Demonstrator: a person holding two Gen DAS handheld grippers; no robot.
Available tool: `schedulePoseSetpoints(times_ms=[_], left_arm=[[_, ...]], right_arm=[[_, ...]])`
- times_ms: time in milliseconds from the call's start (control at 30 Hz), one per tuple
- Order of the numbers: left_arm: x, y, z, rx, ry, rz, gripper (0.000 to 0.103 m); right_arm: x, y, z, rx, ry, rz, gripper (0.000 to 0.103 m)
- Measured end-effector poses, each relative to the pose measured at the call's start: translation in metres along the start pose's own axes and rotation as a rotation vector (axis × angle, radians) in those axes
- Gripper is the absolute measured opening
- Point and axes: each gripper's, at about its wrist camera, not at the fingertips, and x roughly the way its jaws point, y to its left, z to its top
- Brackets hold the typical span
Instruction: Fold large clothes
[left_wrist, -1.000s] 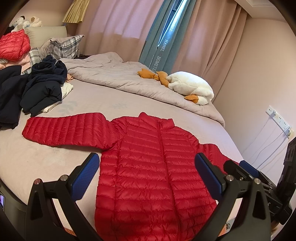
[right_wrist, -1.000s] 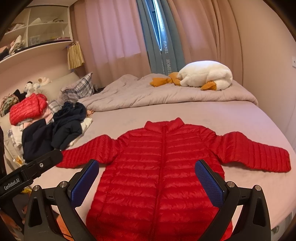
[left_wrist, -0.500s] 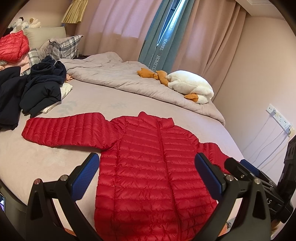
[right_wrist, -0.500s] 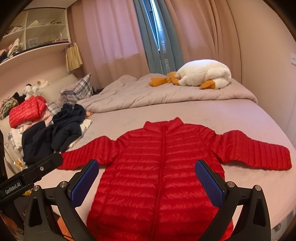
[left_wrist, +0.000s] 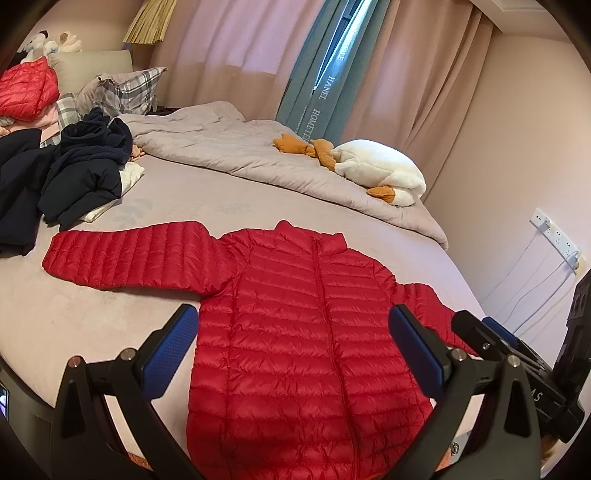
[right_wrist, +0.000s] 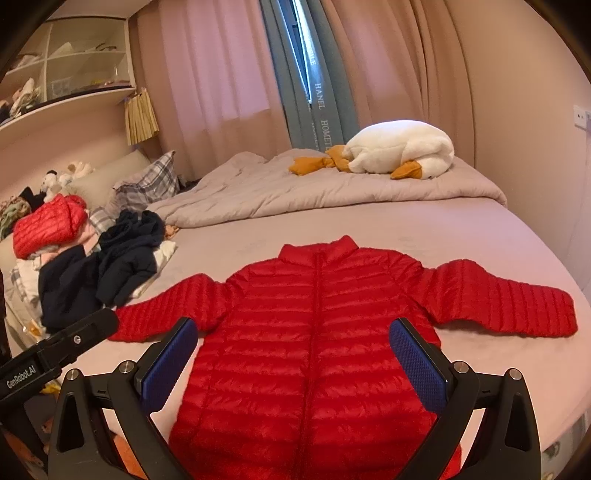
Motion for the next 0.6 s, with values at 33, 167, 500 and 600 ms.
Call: schedulePoseSetpoints(times_ms=[33, 167, 500, 600], left_arm=[[0.001, 0.0, 0.0, 0.002, 0.0, 0.002, 0.103], [0.003, 0.005, -0.001, -0.014, 0.011, 0.004, 0.103], [0.036, 0.023, -0.016, -0.045, 0.107, 0.029, 0.103], [0.049, 0.028, -0.022, -0.067, 0.141, 0.046, 0.103]], right_arm=[[0.0, -0.001, 0.0, 0.004, -0.001, 0.002, 0.103], [-0.001, -0.005, 0.003, 0.023, -0.009, 0.022, 0.103], [0.008, -0.062, 0.011, 0.193, -0.001, 0.033, 0.103], [0.013, -0.095, 0.015, 0.269, -0.001, -0.005, 0.103]])
